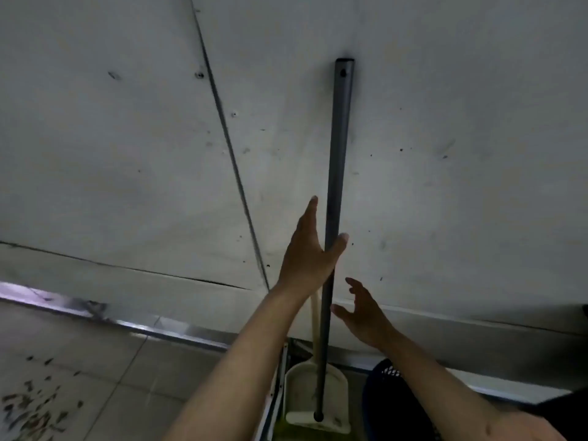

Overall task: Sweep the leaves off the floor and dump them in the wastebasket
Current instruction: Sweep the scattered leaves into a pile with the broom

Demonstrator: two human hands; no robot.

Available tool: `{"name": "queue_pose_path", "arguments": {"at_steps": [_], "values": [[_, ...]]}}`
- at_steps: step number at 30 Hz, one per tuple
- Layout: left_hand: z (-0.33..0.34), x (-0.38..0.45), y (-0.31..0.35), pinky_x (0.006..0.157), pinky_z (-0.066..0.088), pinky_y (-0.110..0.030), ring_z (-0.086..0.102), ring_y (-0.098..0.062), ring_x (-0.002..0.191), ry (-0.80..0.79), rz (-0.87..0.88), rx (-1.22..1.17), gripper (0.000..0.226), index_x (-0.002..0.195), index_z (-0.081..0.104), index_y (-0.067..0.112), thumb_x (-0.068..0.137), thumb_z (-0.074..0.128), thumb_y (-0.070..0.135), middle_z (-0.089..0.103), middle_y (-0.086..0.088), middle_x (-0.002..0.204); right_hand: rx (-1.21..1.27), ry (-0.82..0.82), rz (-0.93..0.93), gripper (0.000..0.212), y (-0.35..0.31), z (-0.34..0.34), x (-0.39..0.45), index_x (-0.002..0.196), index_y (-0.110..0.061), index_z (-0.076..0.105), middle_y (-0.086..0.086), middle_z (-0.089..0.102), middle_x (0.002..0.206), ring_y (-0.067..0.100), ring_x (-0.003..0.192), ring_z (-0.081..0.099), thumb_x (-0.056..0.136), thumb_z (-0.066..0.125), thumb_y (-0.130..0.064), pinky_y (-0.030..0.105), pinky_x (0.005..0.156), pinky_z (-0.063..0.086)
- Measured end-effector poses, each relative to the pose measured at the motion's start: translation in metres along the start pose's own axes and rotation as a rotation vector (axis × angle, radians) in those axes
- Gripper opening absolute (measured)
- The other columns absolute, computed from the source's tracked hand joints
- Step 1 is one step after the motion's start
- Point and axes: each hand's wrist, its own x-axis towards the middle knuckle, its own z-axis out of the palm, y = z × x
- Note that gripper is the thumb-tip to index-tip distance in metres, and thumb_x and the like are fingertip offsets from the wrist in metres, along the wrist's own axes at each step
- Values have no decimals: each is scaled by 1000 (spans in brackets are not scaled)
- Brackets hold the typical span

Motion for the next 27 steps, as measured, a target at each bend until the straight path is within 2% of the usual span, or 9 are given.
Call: {"name": "queue_pose_path", "arguments": {"at_steps": [3,6,9,11,15,19,23,25,27], "values": [[7,25,5,110,22,-32,20,-16,141,-13,43,-7,77,145,1,32,89,54,35,17,4,155,74,36,16,69,5,6,12,142,-26,13,6,24,150,23,135,29,87,55,-35,37,109,28],[17,40,6,107,36,-30,39,-17,131,3,24,-67,73,146,9,27,90,55,28,33,-1,148,63,-9,3,66,8,13,20,142,-29,13,2,23,151,21,136,28,89,51,-37,34,108,27],[20,47,2,74,48,-7,58,-8,89,57,62,-57,53,138,30,18,91,54,21,55,-2,117,68,-32,-10,52,3,11,29,136,-24,27,3,40,141,21,122,44,91,49,-34,25,91,36],[18,47,3,64,48,-6,59,-8,79,86,95,-13,42,129,39,14,91,54,19,57,1,102,74,-57,6,40,2,11,36,128,-20,38,7,53,128,20,106,54,91,48,-34,23,79,40],[6,29,2,66,53,-19,57,-7,72,146,72,46,36,122,43,13,89,56,20,54,8,86,36,-171,0,40,-1,19,33,124,-16,45,8,61,114,22,94,60,90,48,-37,20,68,46],[-14,0,1,67,55,-19,58,3,71,219,-40,68,35,121,43,19,89,56,26,51,17,80,23,-321,-79,37,-2,33,23,123,-18,44,6,60,108,16,86,57,91,49,-34,10,59,45],[-35,-48,0,75,55,-46,62,-24,81,370,-137,59,41,122,43,19,85,54,32,60,-5,85,-57,-533,-150,41,-4,53,14,131,-25,39,0,54,124,16,106,54,92,49,-30,22,84,49],[-48,-77,-5,77,54,-46,61,-25,81,468,-174,50,40,122,43,17,85,54,28,60,-9,86,-123,-636,-207,42,-5,70,4,132,-30,39,-5,53,126,9,104,50,92,49,-29,13,76,45],[-62,-107,-9,78,54,-40,59,-19,81,561,-227,40,36,121,43,18,87,56,21,57,-3,84,-143,-689,-260,44,-7,89,-7,132,-28,39,-4,52,129,10,109,49,90,52,-25,14,81,44]]}}
